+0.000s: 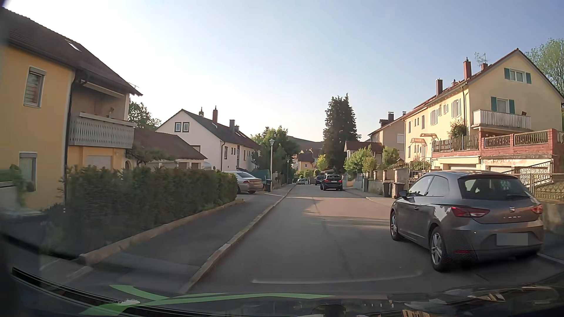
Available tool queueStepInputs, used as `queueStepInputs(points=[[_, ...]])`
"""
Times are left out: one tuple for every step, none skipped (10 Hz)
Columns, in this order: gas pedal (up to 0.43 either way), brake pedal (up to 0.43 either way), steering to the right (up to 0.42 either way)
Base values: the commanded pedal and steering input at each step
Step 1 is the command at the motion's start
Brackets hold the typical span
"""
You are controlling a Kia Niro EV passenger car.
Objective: Follow the waypoints while adhering to traffic rules and regulations
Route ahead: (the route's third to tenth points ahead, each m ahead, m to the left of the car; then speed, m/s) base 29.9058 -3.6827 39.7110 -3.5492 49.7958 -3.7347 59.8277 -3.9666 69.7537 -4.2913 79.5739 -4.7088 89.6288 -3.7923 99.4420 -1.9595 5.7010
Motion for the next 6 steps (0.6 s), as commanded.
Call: queueStepInputs(points=[[0.028, 0.000, -0.003], [0.028, 0.000, -0.001], [0.028, 0.000, 0.003], [0.028, 0.000, 0.005], [0.028, 0.000, 0.005], [0.028, 0.000, 0.005]])
